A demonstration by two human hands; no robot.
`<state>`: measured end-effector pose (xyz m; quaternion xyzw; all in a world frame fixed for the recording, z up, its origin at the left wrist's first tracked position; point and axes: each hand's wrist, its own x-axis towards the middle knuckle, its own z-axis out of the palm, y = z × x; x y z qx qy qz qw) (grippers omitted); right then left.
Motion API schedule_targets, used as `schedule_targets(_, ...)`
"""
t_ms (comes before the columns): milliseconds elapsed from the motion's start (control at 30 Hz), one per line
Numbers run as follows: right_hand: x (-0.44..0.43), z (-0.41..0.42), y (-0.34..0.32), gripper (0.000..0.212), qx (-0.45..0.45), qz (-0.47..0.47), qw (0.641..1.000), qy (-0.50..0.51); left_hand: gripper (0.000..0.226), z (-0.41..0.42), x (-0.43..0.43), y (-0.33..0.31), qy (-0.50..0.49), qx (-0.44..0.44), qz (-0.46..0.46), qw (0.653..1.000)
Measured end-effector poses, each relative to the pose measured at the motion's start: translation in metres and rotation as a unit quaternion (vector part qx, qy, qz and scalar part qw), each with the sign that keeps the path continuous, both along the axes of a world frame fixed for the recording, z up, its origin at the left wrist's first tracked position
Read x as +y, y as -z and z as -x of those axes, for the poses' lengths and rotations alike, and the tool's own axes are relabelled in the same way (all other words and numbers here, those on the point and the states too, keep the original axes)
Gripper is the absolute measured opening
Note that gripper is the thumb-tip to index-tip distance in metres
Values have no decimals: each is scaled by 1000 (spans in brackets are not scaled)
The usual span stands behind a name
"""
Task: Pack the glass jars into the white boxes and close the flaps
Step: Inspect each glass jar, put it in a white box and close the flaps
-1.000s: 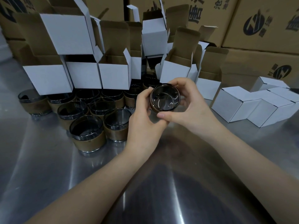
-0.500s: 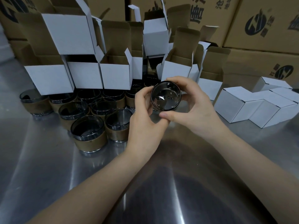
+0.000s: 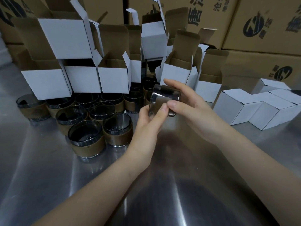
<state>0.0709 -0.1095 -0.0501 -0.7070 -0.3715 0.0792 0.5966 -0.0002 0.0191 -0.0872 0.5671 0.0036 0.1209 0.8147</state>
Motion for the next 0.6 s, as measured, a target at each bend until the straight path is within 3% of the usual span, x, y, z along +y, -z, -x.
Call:
schedule_targets(167, -2, -1, -2, 63, 31, -29, 997, 71, 53, -2, 0, -1, -1, 28, -22, 999)
schedule_targets(300, -2, 2, -4, 52, -84, 44, 986, 134, 62, -1, 6, 0, -51, -37, -79, 995)
schedule_targets(467, 1, 10, -4, 71, -201, 105, 963, 147, 68, 2, 5, 4, -77, -101, -227, 966)
schedule_targets(600, 2, 12, -5, 80, -216, 97, 961, 140, 67, 2, 6, 6, -97, -107, -239, 960)
